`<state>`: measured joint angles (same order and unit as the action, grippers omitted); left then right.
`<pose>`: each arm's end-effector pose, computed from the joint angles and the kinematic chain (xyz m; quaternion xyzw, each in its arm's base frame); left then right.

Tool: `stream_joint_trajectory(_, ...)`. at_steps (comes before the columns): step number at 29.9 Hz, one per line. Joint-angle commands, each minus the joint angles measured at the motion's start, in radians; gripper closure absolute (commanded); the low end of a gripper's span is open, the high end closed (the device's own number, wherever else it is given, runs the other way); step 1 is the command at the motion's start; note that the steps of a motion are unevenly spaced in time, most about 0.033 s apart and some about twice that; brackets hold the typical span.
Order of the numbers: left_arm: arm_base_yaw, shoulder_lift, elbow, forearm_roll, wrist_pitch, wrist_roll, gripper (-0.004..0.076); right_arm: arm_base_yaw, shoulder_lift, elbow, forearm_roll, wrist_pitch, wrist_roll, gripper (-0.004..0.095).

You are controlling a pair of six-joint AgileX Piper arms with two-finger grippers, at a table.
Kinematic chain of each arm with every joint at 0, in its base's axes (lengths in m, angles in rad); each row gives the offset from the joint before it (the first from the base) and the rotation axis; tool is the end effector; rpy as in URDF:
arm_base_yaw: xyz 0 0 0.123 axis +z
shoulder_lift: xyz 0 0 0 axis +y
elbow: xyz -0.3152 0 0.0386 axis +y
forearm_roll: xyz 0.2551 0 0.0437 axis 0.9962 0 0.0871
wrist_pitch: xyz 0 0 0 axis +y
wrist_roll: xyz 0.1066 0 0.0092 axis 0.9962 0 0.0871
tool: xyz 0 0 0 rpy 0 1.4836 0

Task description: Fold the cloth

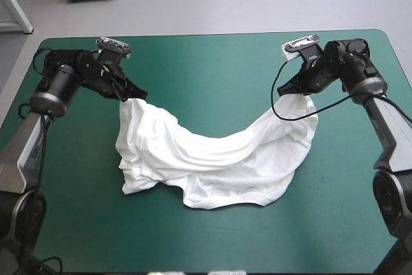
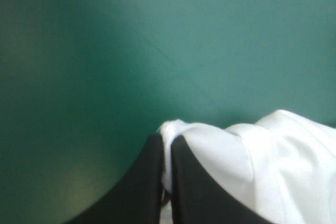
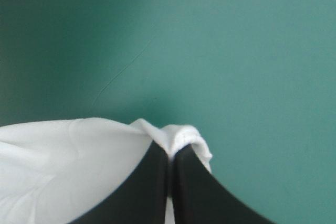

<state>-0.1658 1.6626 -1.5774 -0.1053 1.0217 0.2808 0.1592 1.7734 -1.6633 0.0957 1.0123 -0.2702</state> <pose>0.3743 -0.0724 0.3645 0.1989 0.9402 -0.0350 0.2742 0.4075 0.0742 0.3477 -0.1918 0.9441 0.0311 0.2664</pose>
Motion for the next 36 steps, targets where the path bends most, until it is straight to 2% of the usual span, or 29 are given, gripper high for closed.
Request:
stream_joint_trajectory(1,-0.004,0.054,-0.136,0.029,-0.062,-0.004,0.0733,0.001,0.021,-0.088,-0.022,-0.060,-0.012,0.0921)
stream_joint_trajectory(8,-0.004,0.220,-0.290,0.023,-0.079,-0.010,0.0733,0.001,0.117,-0.138,-0.022,-0.101,-0.012,0.0921)
stream_joint_trajectory(13,-0.004,0.273,-0.296,0.015,-0.074,-0.034,0.0732,-0.006,0.143,-0.138,-0.022,-0.093,-0.012,0.0918)
stream_joint_trajectory(15,-0.004,0.280,-0.296,0.015,-0.062,-0.034,0.0717,-0.018,0.152,-0.138,-0.019,-0.093,-0.021,0.0881)
stream_joint_trajectory(18,-0.004,0.280,-0.296,0.015,-0.053,-0.023,0.0596,-0.051,0.154,-0.138,0.038,-0.093,-0.058,0.0750)
stream_joint_trajectory(21,-0.004,0.273,-0.296,0.014,-0.021,-0.005,0.0402,-0.090,0.152,-0.140,0.131,-0.086,-0.107,0.0529)
stream_joint_trajectory(23,-0.004,0.259,-0.296,0.014,0.022,-0.009,0.0273,-0.114,0.143,-0.152,0.155,-0.057,-0.108,0.0386)
stream_joint_trajectory(25,-0.004,0.230,-0.296,0.014,0.061,-0.009,0.0213,-0.136,0.126,-0.156,0.170,-0.042,-0.108,0.0310)
stream_joint_trajectory(31,-0.004,0.073,-0.296,0.026,0.175,-0.001,0.0216,-0.163,0.025,-0.156,0.196,0.048,-0.141,0.0300)
stream_joint_trajectory(36,-0.004,-0.107,-0.193,0.037,0.204,-0.001,0.0216,-0.158,-0.084,-0.085,0.212,0.079,-0.139,0.0300)
